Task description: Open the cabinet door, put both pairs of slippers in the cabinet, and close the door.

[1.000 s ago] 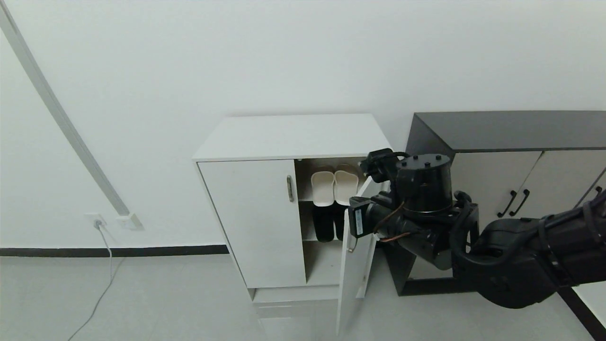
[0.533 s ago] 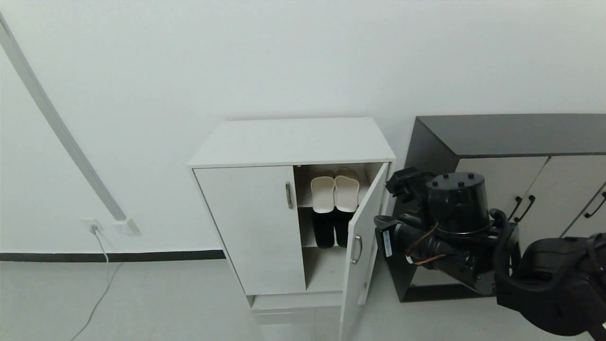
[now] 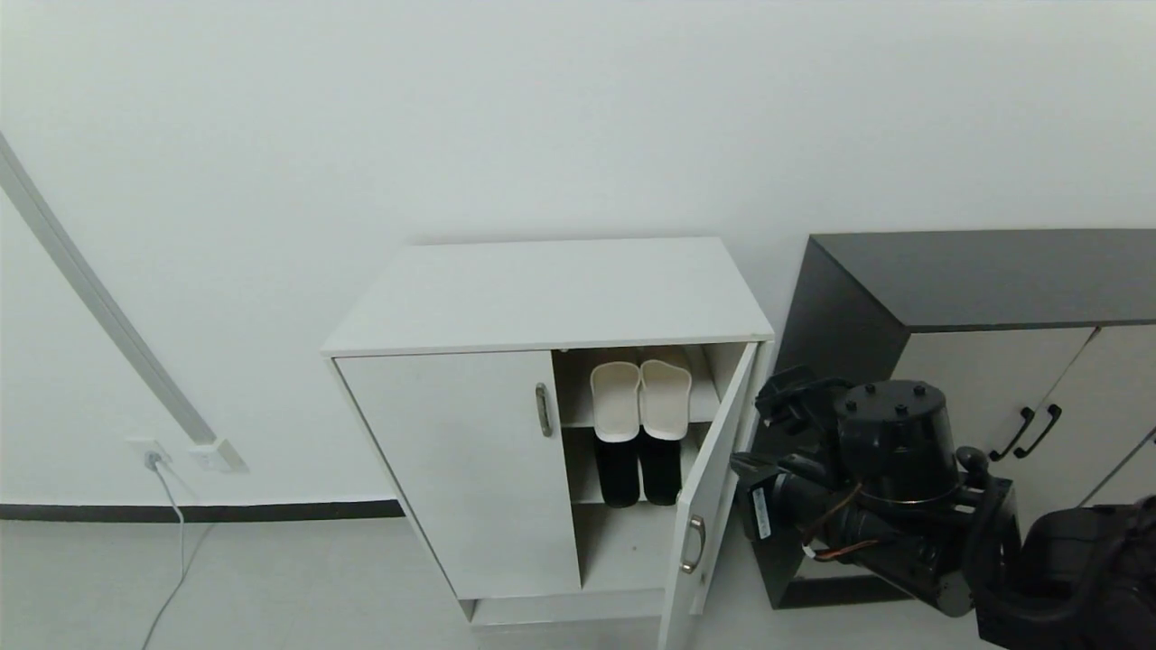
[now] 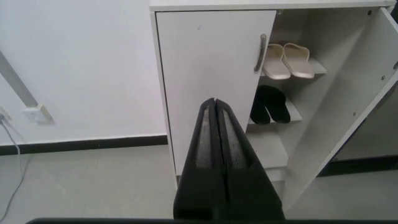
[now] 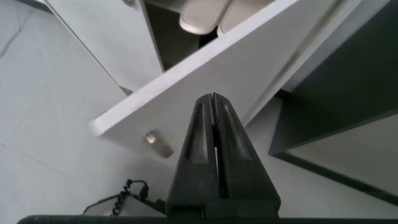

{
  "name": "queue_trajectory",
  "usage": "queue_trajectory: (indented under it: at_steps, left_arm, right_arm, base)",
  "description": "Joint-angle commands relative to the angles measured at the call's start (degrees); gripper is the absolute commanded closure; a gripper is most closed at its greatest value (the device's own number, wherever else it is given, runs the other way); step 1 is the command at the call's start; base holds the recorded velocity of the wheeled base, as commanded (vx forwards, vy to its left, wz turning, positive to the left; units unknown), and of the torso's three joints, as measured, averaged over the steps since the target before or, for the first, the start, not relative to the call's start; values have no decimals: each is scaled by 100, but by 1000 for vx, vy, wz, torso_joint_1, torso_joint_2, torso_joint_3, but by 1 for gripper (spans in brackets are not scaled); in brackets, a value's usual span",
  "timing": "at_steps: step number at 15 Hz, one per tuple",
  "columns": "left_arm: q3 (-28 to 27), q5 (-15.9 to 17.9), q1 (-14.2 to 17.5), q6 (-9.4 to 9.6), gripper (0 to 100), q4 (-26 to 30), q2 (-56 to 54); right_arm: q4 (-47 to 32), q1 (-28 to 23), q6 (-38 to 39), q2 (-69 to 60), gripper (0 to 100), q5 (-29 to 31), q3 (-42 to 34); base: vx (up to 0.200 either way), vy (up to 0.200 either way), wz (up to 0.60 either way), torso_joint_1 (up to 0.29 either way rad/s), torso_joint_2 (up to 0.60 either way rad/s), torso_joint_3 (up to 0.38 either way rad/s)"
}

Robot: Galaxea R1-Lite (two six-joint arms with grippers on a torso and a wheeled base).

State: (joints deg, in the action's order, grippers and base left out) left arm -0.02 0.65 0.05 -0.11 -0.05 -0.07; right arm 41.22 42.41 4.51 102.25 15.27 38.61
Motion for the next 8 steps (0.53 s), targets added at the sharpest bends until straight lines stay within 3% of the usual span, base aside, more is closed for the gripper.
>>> queue_trajectory:
  at_steps: [1, 8]
  left_arm:
    - [2, -3, 4, -15, 100, -4, 7]
    - [2, -3, 4, -24, 100, -4, 7]
  right_arm:
    - [9, 13, 6, 216, 100, -25, 68]
    - [422, 4, 199, 805, 100, -148, 349]
  base:
    - [0, 0, 0, 0, 0, 0]
    - [0, 0, 0, 0, 0, 0]
